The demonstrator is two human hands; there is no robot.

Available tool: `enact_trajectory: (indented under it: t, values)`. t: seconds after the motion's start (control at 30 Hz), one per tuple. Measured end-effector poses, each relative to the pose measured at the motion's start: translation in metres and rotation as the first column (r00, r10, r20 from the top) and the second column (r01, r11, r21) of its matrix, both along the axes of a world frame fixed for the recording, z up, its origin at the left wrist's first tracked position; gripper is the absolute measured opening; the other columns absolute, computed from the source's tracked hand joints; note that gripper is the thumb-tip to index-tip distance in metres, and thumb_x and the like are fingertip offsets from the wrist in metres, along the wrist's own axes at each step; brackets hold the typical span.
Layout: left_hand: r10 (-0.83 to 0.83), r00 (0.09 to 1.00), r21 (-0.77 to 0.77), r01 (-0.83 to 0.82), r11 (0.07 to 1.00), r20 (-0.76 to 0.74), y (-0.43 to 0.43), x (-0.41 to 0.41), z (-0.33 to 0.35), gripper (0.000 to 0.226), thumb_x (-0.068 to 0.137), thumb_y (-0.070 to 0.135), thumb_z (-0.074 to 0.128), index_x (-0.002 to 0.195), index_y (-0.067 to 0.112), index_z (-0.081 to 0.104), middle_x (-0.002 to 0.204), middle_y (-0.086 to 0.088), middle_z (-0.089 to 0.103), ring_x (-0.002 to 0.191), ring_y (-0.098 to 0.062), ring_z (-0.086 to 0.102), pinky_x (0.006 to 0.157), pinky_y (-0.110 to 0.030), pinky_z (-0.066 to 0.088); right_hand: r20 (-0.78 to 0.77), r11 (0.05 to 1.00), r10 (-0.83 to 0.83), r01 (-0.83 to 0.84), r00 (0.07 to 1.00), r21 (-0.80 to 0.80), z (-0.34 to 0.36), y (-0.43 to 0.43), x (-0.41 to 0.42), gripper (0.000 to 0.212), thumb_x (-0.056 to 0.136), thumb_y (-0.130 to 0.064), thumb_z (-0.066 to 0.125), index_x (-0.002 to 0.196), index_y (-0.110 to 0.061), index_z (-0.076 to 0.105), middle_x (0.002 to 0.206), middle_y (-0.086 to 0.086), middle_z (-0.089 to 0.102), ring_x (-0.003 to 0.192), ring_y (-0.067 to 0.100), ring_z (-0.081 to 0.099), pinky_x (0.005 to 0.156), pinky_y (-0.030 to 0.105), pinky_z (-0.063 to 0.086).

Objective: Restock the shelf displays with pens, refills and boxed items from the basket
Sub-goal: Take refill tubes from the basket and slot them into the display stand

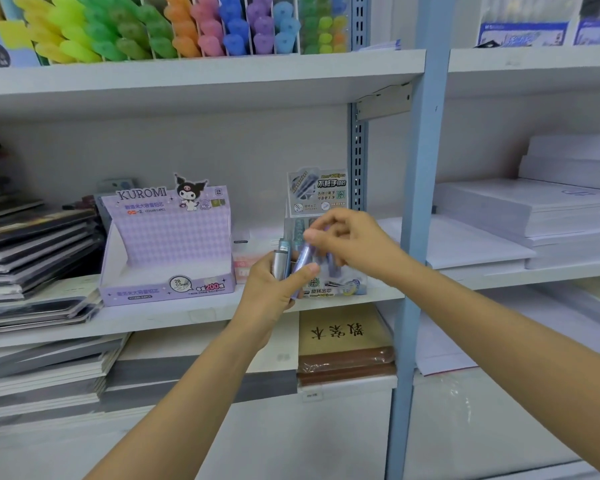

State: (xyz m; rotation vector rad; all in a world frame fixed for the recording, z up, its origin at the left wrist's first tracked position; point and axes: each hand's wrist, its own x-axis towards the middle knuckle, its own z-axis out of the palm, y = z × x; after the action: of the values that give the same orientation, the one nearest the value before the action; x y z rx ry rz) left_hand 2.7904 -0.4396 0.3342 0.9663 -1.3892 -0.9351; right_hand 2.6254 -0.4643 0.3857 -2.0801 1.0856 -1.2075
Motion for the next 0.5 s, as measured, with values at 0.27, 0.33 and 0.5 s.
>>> enact_trajectory:
  t: [0.27,0.33,0.5]
  values:
    - [-0.076,0.991,0.039,0.081,0.996,-0.110,0.008,-0.018,0.008,0.017,0.096,0.026,0.058,0.104,0.012,0.065,0.074,-0.001,0.060,0.055,-0.008,0.050,0.045,-0.016,0.039,0.297,0.997,0.004,-0.029,0.955,0.077,0.004,0.008,-0.030,0.011,0.089,-0.014,0.067,0.098,-0.009,0.069,0.079,0.009,0.071,0.064,0.011,0.064,0.055,0.019,0.049]
    - [-0.088,0.982,0.079,0.102,0.992,-0.168,0.006,-0.019,0.011,0.018,0.096,0.013,0.053,0.106,0.008,0.066,0.074,-0.001,0.059,0.052,-0.008,0.046,0.041,-0.016,0.035,0.350,0.990,-0.127,0.140,0.928,-0.014,0.008,0.000,-0.040,0.014,0.091,-0.013,0.065,0.103,-0.007,0.067,0.085,0.011,0.069,0.069,0.015,0.065,0.059,0.022,0.053]
    - [-0.123,0.984,0.058,0.132,0.990,-0.130,0.004,-0.020,0.012,0.019,0.099,0.016,0.053,0.113,0.008,0.062,0.070,-0.002,0.064,0.051,-0.010,0.050,0.042,-0.018,0.034,0.293,0.917,-0.317,0.371,0.902,-0.150,0.012,-0.029,-0.042,0.020,0.090,-0.012,0.065,0.109,-0.006,0.068,0.084,0.003,0.066,0.067,0.011,0.063,0.071,0.025,0.056]
